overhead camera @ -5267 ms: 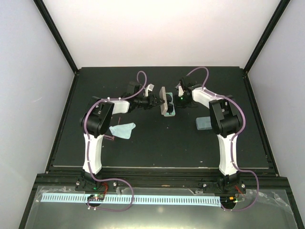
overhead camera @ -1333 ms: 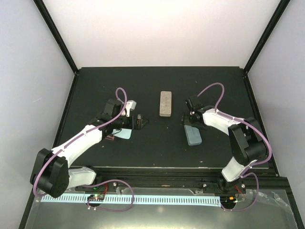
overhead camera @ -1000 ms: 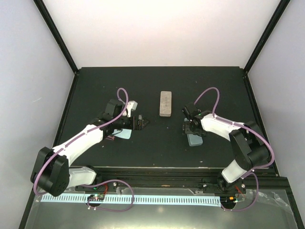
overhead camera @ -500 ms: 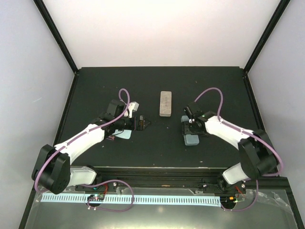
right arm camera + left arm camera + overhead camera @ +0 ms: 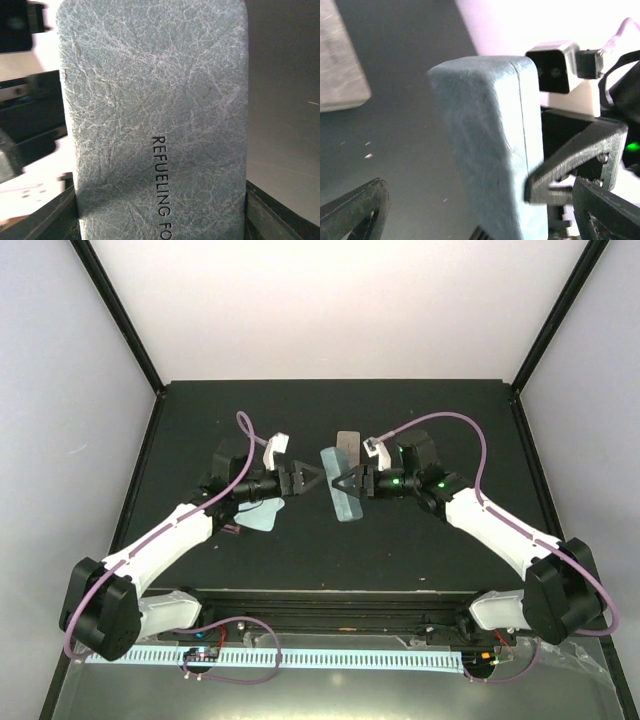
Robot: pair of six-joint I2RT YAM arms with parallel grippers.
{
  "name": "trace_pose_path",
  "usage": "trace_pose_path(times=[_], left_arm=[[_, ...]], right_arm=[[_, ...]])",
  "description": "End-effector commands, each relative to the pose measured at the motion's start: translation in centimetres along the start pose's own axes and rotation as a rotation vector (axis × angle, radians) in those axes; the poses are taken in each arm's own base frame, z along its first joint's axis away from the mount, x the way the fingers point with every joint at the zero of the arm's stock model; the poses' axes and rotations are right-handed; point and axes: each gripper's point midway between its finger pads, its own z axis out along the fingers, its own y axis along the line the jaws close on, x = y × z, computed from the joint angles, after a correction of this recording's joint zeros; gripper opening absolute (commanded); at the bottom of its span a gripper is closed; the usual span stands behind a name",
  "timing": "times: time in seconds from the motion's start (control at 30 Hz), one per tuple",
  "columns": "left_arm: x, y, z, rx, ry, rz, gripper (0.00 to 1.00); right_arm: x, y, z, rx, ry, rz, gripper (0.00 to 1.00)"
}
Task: Organize the sunglasses
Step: Pick up the sunglasses case from the center of the board, then open the sunglasses case.
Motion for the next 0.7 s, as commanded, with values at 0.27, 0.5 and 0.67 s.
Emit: trace_pose_path(times=[0.27, 0.5, 0.67], left_arm=[[-3.7, -7.5, -0.6, 0.279, -0.041, 0.040, 0.84], [-3.2, -6.3, -0.4, 0.235, -0.042, 0.052, 0.72], [-3.0, -5.3, -0.2, 0.183, -0.038, 0.068, 0.67]], right_arm=[[-1.4, 12.4, -4.4, -0.542, 0.019, -0.048, 0.44], [-2.7, 16.4, -8.0, -0.671, -0.041, -0.061, 0.40], [-4.1, 17.0, -10.3, -0.675, -0.127, -0.056, 0.37]])
